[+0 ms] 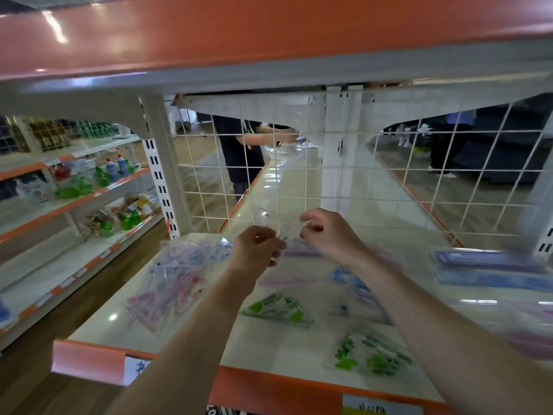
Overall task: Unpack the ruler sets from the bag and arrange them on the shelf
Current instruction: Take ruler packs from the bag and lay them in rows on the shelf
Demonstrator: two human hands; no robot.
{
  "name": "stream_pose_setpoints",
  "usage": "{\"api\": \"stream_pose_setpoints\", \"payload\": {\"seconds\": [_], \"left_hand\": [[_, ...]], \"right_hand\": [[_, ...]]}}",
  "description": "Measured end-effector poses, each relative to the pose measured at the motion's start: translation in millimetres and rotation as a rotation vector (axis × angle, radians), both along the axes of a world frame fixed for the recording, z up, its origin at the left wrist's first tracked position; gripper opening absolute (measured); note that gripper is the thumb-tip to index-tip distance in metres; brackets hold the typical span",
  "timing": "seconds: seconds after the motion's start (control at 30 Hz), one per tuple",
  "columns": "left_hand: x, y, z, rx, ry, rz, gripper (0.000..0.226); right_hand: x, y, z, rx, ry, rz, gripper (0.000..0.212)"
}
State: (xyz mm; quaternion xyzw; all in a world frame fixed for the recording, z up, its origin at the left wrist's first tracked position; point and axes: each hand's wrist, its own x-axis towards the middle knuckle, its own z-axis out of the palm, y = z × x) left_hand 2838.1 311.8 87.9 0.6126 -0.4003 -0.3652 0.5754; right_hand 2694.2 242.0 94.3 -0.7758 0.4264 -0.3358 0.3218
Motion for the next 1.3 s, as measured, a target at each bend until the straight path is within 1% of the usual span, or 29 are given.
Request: {"api": "stream_pose_setpoints", "payload": {"seconds": [0.1, 0.13, 0.2, 0.3, 0.43, 0.57, 0.63, 0.73, 0.8, 0.97, 1.13, 1.3], "left_hand": [[6.8, -10.5, 0.1, 0.029, 0.078, 0.013, 0.015], [9.4, -13.6, 0.4, 0.040, 0.100, 0.013, 0.014], [14.0, -18.2, 1.1, 0.056, 0.112, 0.007, 0.012], [20.1, -23.9, 0.8, 0.068, 0.102, -0.021, 0.011], [29.2, -27.2, -1.0, 0.090, 0.090, 0.021, 0.013], [41.1, -27.4, -2.4, 0.088, 0.074, 0.063, 0.013], [43.6, -26.6, -2.1, 0.089, 0.075, 0.065, 0.012], [44.0, -25.1, -1.8, 0.093, 0.077, 0.052, 0.010], [44.6, -24.2, -2.3, 0.101, 0.068, 0.039, 0.009], [51.3, -22.8, -5.4, 0.115, 0.042, 0.039, 0.009], [52.4, -20.9, -7.1, 0.119, 0.035, 0.040, 0.011], [53.6, -19.2, -5.7, 0.123, 0.024, 0.036, 0.010]], "right_hand": [[1.7, -3.3, 1.7, -0.064, 0.240, 0.043, 0.067], [2.9, -4.1, 1.9, -0.092, 0.333, 0.055, 0.074], [5.1, -5.7, 2.1, -0.154, 0.466, 0.073, 0.077], [11.9, -12.1, 3.2, -0.234, 0.576, 0.068, 0.072], [16.6, -20.9, 8.4, -0.141, 0.604, 0.078, 0.069], [12.3, -37.4, 12.5, -0.088, 0.666, 0.006, 0.062], [14.0, -46.6, 11.3, -0.056, 0.634, -0.030, 0.054], [20.7, -52.8, 5.8, 0.038, 0.542, -0.027, 0.050], [23.8, -53.0, 0.8, 0.021, 0.570, -0.042, 0.046], [31.6, -44.8, 2.1, -0.108, 0.664, -0.058, 0.037], [51.9, -37.9, -9.5, -0.196, 0.886, -0.051, 0.062], [60.6, -36.2, -16.0, -0.217, 0.926, -0.064, 0.056]]}}
